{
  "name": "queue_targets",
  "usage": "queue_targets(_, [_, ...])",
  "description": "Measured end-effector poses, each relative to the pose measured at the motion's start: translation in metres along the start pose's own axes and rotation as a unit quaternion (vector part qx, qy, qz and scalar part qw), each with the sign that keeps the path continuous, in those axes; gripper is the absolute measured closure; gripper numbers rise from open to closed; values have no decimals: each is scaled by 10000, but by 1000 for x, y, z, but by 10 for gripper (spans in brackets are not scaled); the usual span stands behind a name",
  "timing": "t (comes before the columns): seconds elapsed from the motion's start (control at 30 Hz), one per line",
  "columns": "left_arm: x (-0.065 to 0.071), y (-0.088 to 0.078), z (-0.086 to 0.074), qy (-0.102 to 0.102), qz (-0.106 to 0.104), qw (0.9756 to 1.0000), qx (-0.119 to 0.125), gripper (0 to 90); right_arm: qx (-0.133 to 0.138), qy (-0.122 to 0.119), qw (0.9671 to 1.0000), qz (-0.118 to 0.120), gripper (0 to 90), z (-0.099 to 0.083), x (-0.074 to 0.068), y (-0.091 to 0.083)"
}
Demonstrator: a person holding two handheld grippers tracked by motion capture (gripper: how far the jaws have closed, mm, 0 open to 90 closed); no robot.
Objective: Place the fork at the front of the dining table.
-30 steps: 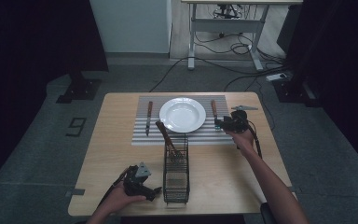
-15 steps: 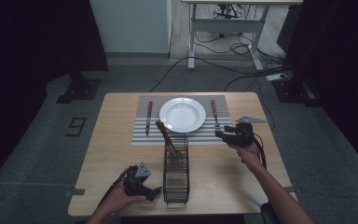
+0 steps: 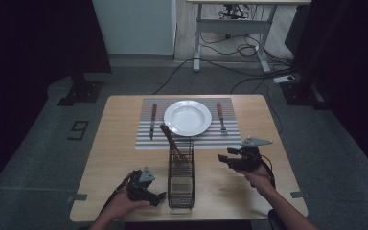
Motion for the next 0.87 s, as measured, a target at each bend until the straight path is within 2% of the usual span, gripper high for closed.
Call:
queue_targets(0.03, [0,0,0,0,0,10000,1,0,0,0,10000,0,394,0,0,0])
queue_targets(0.13, [0,0,0,-1,5,10000,-2,0,-259,-88,9996,28,392,-11,-6,10])
queue_targets(0.33, [0,0,0,-5,5,10000,0,0,-455,-131,9989,13,391,-16,-8,19])
queue_targets(0.57, [0,0,0,-5,8,10000,-1,0,-450,-78,9990,-37,389,-17,-7,24])
queue_targets(0.87, [0,0,0,-8,11,10000,-2,0,-492,-200,9986,-70,378,-19,-9,28])
Point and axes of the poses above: each handheld gripper's, and its own axes: y roughly forward along the jaws, z roughly out of its top, x roughly to its right, the point moved 2 cm from there along y, roughly forward along the jaws, and after that the axes turned 12 degrees about y, right-handed, at the moved point
